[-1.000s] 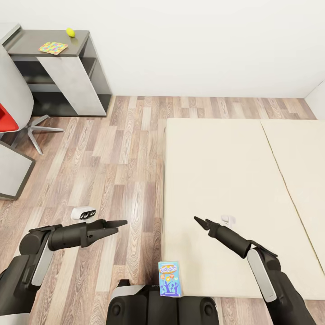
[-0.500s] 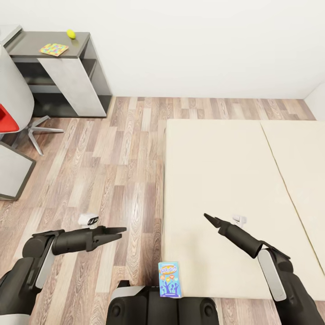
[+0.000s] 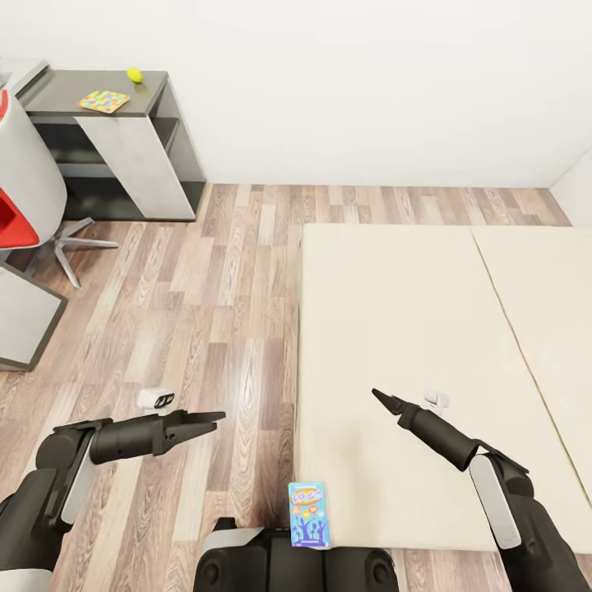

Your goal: Put all the toys in the child's room - the three board games (two on the bed and one on the table), the two jigsaw puzzles on the table, and the tennis ball on the table - inside the toy box on the table in the child's room.

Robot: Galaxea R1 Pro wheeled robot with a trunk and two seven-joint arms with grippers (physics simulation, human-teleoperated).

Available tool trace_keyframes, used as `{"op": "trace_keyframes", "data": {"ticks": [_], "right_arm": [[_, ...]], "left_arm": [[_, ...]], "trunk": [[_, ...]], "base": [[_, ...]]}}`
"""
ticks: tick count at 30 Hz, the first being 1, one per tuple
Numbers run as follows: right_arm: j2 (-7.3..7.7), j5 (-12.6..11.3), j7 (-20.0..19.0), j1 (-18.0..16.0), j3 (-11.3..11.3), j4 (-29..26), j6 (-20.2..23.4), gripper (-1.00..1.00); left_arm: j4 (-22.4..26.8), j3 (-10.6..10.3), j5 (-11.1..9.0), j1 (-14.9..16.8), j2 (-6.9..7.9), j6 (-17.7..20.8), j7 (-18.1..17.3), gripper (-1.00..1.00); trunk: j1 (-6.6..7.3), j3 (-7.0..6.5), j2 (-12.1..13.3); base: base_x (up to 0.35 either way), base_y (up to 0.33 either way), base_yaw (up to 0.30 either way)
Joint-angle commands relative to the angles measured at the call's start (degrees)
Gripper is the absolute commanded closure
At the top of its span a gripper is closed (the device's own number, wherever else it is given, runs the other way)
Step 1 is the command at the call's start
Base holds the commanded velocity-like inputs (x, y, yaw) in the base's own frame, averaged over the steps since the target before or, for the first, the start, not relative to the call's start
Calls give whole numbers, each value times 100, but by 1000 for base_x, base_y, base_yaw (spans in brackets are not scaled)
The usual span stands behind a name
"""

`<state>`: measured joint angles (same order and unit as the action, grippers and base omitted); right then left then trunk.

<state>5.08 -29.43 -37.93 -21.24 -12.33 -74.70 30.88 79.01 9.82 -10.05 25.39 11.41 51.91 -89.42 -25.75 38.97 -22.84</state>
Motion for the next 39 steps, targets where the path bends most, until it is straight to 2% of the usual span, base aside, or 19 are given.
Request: {"op": "trace_keyframes", "data": {"ticks": [1,10,19,39], "right_arm": [[0,-36,-7,-3,-7,0,44,-100],[-1,-36,-12,-1,-7,6,41,-100],[-7,-36,-17,1,-7,8,41,-100],[-19,-39,5,3,-11,47,26,-100]], "left_arm": [[1,2,3,2,2,60,-22,-100],[0,48,3,3,12,56,-31,-100],[0,197,7,1,18,56,-31,-100],[-14,208,67,3,20,48,64,-100]], "trunk": [[-3,-3,-8],[-3,-88,-8],[-3,-173,-8],[-3,-362,-8]], "base": [[0,0,0],[0,0,0],[0,0,0],[0,0,29]]}}
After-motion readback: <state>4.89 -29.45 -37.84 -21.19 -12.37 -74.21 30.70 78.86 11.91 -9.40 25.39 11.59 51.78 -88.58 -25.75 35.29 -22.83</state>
